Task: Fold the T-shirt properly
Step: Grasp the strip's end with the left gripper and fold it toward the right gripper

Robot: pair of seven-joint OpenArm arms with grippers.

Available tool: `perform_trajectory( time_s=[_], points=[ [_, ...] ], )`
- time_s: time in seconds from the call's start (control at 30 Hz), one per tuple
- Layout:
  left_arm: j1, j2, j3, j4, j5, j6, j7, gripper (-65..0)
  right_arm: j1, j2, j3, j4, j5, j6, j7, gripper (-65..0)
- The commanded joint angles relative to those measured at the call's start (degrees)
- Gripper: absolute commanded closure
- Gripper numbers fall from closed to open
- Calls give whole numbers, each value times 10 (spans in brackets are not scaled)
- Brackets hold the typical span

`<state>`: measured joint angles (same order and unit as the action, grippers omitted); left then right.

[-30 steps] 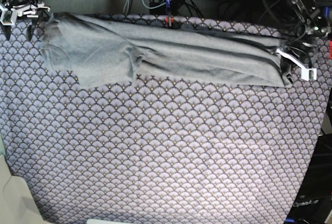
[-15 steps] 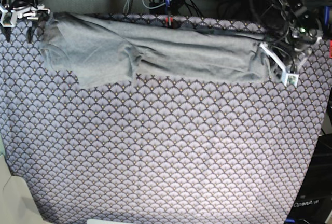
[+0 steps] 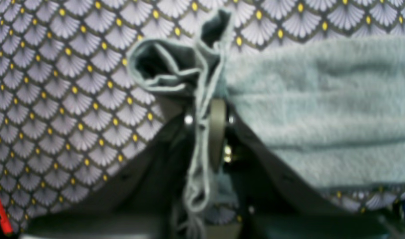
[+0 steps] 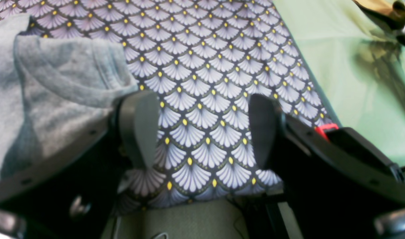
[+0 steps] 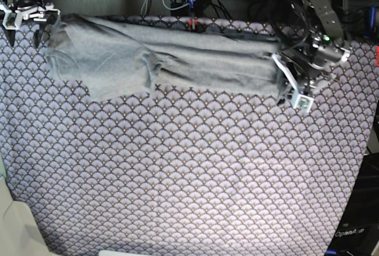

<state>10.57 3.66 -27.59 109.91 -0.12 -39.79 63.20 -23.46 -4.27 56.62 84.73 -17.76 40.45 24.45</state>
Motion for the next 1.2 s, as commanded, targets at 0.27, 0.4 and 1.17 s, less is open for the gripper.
perform_trajectory(
  time_s=[0.27,0.4,1.17],
  points=[
    [13,4,125,22,-12,-2,-13,0,1,6,10,7,11,-4,17,-433],
    [13,5,165,22,-12,-2,-9,0,1,5,11,7,11,-4,17,-433],
    [-7,17,387,14,-11,-2,-14,0,-1,-6,12,8,11,-4,17,-433]
  ],
)
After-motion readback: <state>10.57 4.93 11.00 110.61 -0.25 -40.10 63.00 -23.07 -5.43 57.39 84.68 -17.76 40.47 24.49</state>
